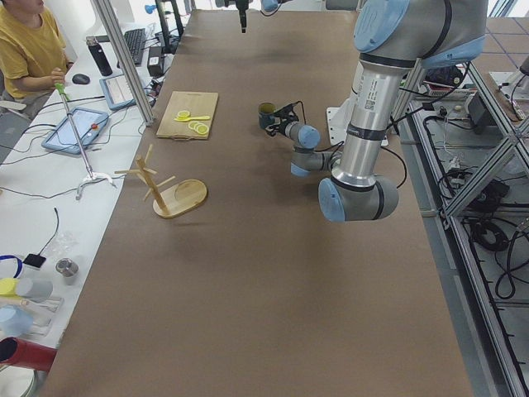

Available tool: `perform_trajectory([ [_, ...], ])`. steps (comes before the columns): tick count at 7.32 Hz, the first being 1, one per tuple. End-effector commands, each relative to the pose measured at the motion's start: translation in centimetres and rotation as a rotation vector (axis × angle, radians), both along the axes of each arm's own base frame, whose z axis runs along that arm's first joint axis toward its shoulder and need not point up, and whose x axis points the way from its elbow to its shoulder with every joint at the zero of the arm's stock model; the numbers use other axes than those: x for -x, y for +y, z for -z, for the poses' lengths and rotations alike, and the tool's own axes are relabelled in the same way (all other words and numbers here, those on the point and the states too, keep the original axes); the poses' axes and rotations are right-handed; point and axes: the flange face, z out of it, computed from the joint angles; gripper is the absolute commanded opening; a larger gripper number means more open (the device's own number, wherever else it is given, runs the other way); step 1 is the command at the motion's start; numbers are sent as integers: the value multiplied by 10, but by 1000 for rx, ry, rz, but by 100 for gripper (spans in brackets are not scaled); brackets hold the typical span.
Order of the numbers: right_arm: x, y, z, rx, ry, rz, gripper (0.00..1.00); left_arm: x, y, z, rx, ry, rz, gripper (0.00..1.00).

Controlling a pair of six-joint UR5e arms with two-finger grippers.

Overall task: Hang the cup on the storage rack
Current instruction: 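Reach the left gripper to the blue mug and grasp its handle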

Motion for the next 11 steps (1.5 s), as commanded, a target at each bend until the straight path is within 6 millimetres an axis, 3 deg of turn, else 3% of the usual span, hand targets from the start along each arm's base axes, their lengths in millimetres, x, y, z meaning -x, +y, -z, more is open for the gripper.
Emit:
perform_trajectory([
  [1,0,1,-3,3,2,1,100,-7,-3,9,-12,-24,9,80],
  [6,-3,10,-17,-15,-8,-3,100,-9,-10,-3,-5,-52,18,69],
  [8,-3,10,-18,-15,-9,-1,100,-11,-11,-8,-2,-62,18,59],
  [11,-3,10,-17,-16,-9,-1,100,-13,-9,-5,-2,-57,17,58],
])
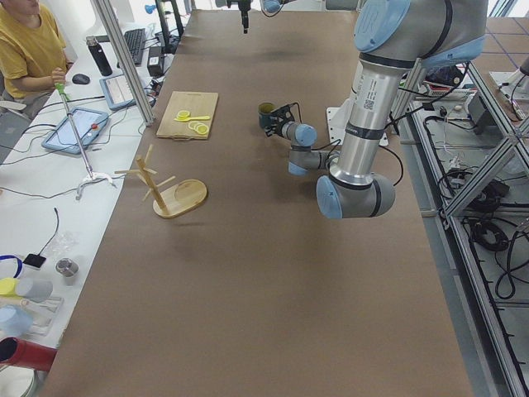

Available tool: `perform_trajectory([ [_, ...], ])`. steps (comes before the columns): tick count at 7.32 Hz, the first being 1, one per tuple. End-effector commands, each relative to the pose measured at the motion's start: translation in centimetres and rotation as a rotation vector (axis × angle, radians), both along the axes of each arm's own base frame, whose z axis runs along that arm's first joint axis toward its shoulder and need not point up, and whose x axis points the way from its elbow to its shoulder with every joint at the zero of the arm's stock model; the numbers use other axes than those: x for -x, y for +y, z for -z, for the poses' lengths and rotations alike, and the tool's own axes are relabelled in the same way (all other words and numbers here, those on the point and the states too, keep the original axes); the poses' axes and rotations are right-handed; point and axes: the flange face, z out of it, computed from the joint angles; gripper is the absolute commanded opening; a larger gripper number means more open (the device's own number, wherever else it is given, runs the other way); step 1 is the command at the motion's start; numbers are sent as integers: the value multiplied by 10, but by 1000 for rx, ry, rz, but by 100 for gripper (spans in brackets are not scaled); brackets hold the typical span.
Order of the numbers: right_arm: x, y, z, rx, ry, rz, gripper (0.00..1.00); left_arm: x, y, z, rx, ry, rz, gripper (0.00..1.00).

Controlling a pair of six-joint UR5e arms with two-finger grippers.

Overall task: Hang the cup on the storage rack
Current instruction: 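Lift the blue mug with the left gripper toward the wooden stand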

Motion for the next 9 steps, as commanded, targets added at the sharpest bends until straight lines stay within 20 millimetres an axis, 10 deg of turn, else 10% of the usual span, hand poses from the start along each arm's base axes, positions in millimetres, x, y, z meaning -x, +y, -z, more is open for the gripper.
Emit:
perform_trajectory([
  [1,1,0,1,-3,0,3,100,-2,0,4,-1,7,0,58],
  [5,0,-1,1,-2,-1,0,100,1,2,9,4,30,-9,0],
  [9,1,-3,4,-4,-2,-2,100,28,-13,19,85,118,153,0],
])
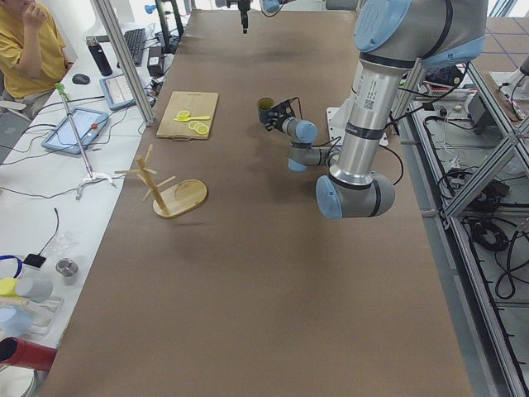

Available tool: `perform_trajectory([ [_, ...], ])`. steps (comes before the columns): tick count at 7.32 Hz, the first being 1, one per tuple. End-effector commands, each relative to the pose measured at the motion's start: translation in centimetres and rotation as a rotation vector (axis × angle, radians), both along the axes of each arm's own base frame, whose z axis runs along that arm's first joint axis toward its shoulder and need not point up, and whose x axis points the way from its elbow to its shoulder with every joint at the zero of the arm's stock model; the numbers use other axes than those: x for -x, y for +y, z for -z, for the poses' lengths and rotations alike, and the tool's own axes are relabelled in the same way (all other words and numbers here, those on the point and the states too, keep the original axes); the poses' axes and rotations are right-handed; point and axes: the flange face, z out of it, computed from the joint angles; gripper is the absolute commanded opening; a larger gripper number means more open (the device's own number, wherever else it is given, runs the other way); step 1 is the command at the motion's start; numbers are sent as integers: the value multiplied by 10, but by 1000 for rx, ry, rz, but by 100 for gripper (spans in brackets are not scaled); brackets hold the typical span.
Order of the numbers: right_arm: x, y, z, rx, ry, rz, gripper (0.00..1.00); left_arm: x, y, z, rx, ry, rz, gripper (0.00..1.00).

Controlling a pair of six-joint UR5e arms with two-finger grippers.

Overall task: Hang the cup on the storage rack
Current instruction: 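Lift the blue mug with the left gripper toward the wooden stand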

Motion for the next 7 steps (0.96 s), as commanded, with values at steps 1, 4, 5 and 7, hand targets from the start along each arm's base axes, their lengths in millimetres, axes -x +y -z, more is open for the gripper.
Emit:
perform_trajectory([
  [1,0,0,1,0,-1,-3,100,18,-16,-4,162,99,221,0],
  [4,-1,0,4,-4,-10,-2,100,43,-51,-13,325,223,278,0],
  [5,-2,-1,5,-2,-23,1,100,54,-68,-19,368,254,300,0],
  [7,-8,0,4,8,-45,-1,100,82,-110,-24,626,456,201,0],
])
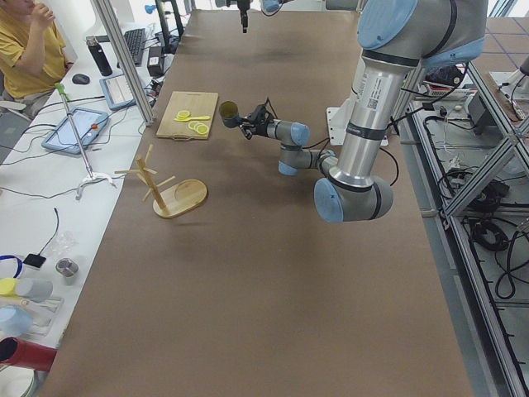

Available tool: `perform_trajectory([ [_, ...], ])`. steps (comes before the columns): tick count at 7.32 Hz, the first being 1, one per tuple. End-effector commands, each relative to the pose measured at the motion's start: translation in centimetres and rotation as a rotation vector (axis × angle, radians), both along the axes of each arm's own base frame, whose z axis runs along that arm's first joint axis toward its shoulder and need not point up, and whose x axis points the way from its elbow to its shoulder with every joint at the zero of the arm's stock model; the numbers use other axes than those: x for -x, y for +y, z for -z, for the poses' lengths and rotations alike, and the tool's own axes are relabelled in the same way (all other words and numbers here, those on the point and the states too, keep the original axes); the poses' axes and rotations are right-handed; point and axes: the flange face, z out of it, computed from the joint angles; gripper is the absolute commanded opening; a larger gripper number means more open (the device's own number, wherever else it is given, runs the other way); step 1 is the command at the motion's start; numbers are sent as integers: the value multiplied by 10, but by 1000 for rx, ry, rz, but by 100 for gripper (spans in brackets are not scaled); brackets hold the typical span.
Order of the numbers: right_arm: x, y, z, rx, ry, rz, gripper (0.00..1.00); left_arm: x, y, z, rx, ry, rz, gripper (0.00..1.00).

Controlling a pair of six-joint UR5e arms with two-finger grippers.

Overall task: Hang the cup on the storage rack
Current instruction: 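Lift the blue mug with the left gripper toward the wooden stand, then position the mug handle over a stand peg with the left gripper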

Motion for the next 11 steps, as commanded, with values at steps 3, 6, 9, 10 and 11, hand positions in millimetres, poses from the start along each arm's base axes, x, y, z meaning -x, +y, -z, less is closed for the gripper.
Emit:
perform_trajectory([
  [3,-19,1,-1,42,-96,-5,100,111,-111,-13,447,525,-144,0],
  [6,-30,1,-4,51,-99,-25,100,164,-154,-14,678,859,-165,0],
  [9,-57,4,-42,84,-78,-40,100,193,-182,-3,874,1236,-185,0],
  [10,-57,4,-41,80,-78,-38,100,211,-193,2,886,1322,-184,0],
  [11,-62,3,-40,76,-79,-45,100,224,-202,-3,907,1374,-164,0],
])
